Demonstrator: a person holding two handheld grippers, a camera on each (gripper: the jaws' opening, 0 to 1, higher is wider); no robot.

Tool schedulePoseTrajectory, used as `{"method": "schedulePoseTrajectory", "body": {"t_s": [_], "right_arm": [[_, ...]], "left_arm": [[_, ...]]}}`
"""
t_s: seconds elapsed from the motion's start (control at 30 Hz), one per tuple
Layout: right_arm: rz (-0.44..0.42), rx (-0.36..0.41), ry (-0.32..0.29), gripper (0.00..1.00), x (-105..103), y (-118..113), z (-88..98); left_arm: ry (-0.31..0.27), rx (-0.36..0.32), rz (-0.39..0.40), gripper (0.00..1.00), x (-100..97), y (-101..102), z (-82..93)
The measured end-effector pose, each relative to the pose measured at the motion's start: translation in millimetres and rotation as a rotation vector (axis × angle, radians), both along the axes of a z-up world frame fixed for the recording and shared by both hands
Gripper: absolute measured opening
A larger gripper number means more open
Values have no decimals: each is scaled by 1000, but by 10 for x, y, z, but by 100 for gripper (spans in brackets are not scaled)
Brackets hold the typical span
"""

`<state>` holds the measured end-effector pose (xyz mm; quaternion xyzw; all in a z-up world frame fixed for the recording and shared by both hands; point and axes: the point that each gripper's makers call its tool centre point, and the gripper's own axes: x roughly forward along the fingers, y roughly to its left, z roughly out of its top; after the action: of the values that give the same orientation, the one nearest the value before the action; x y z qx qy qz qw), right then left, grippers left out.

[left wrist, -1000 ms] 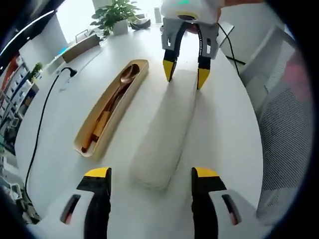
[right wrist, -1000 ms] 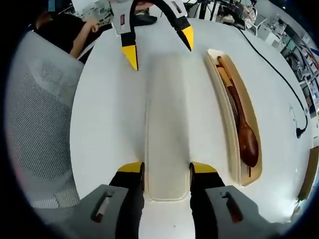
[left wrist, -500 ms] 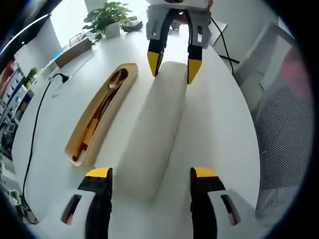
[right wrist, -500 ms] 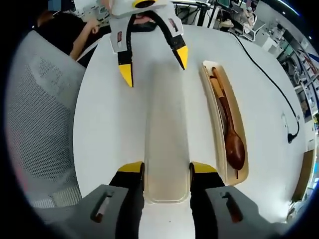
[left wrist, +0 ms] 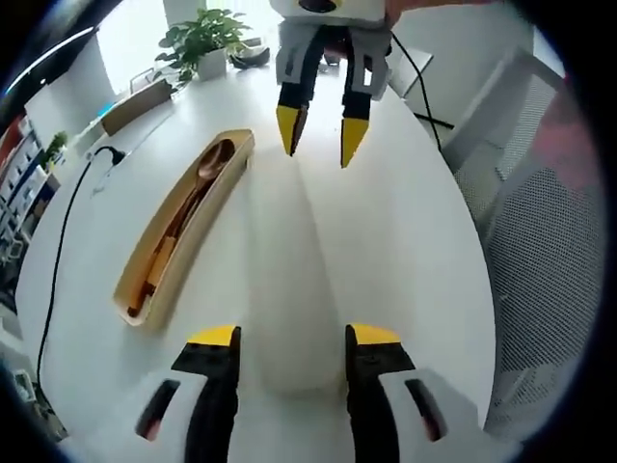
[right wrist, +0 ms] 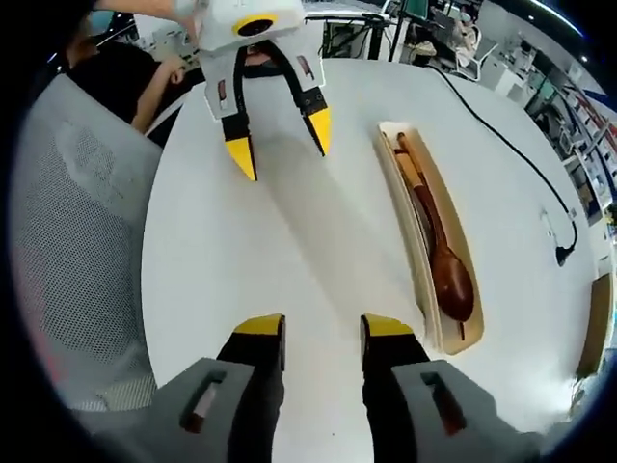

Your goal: Arrange the utensils inside the cutlery case until each visible utensil rests in its matching compartment.

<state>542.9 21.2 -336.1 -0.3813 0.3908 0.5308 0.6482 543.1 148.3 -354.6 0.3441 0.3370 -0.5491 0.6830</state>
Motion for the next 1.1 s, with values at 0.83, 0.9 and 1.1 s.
{"method": "schedulePoseTrajectory", "body": {"t_s": [0.83,0.9,1.1], "right_arm": [[-65,-6,80,35,39,-218,-238],[-67,-8,75,35,39,-195,-247],[-19,-78,30,32,39,-205,-198]], "left_arm": [[-20,72,-142,36,-106,154,21],[-23,63,-116,36,-88,150,24],[-19,51,-88,36,-76,148,25]]}}
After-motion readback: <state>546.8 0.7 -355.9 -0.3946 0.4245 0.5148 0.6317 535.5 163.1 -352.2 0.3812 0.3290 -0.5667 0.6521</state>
